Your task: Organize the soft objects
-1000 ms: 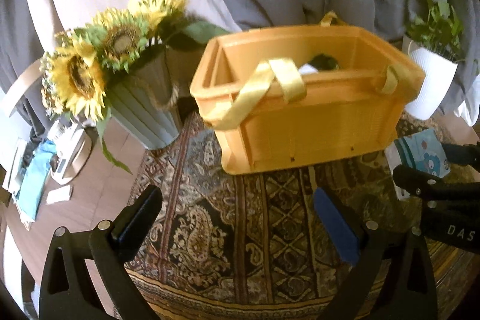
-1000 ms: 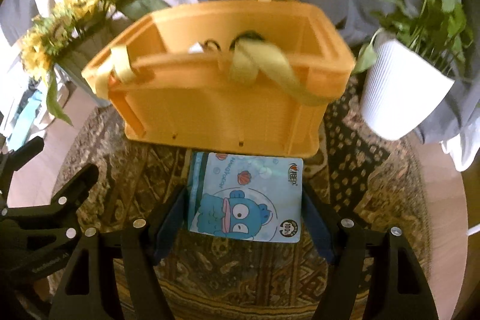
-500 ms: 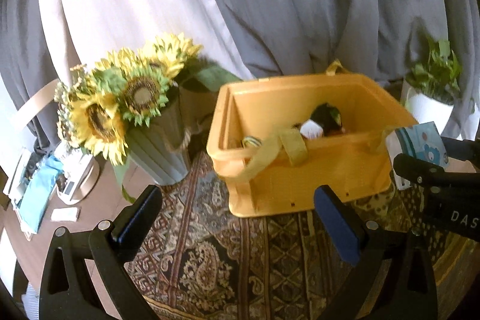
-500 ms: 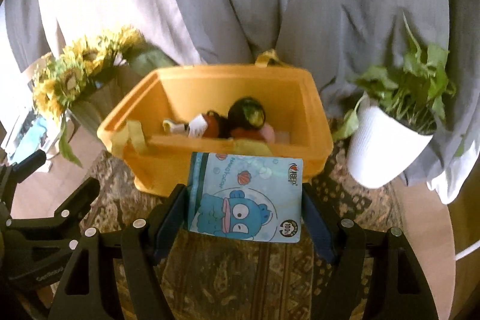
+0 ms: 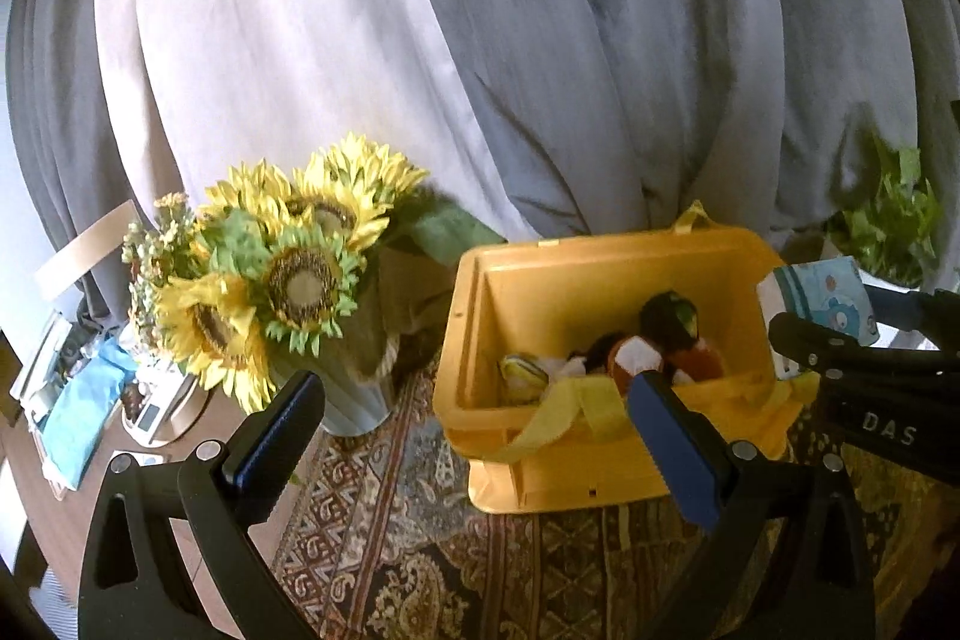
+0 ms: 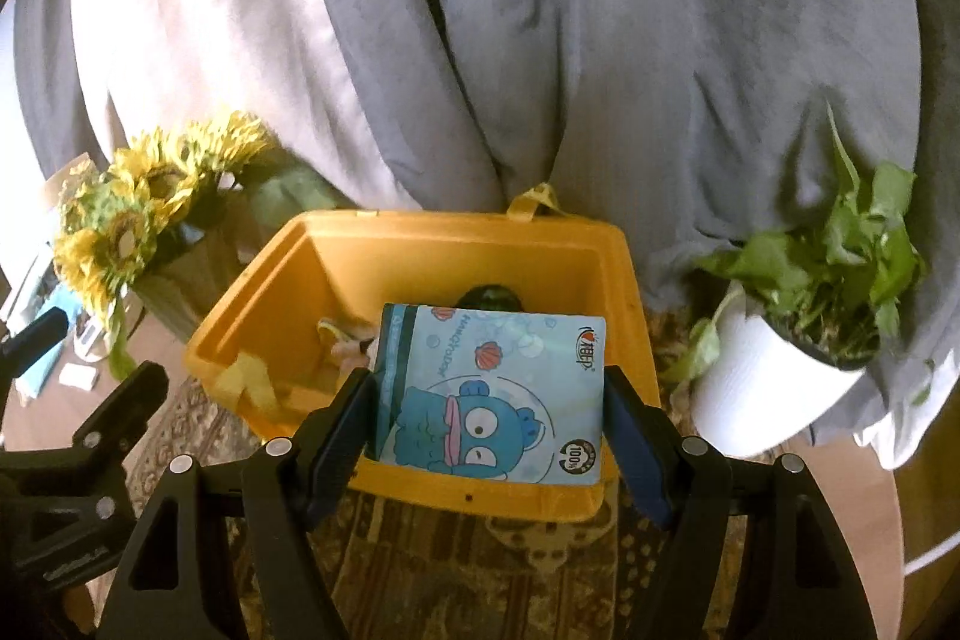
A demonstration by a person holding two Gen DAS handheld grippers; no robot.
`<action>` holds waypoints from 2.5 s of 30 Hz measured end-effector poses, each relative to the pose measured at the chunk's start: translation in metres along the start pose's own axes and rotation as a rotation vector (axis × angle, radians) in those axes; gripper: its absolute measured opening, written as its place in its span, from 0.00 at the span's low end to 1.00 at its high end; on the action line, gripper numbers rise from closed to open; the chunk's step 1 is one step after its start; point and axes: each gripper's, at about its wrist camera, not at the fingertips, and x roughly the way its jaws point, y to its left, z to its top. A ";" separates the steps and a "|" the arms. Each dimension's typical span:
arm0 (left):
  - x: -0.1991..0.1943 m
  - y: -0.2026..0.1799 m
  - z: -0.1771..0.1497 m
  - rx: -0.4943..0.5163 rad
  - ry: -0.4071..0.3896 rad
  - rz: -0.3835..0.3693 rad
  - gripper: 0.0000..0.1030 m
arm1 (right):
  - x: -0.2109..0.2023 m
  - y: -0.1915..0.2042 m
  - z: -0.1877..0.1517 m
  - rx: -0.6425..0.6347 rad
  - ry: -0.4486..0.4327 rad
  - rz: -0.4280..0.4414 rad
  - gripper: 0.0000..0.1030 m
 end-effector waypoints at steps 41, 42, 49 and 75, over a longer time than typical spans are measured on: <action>-0.038 0.018 -0.005 -0.076 -0.043 0.040 1.00 | -0.040 0.012 -0.006 0.006 -0.051 -0.053 0.77; -0.043 0.019 -0.006 -0.076 -0.049 0.040 1.00 | -0.046 0.013 -0.008 0.010 -0.059 -0.053 0.77; -0.088 0.030 -0.016 -0.056 -0.122 0.016 1.00 | -0.095 0.026 -0.029 0.045 -0.125 -0.063 0.77; -0.216 0.041 -0.093 -0.057 -0.202 -0.098 1.00 | -0.235 0.055 -0.130 0.106 -0.235 -0.159 0.83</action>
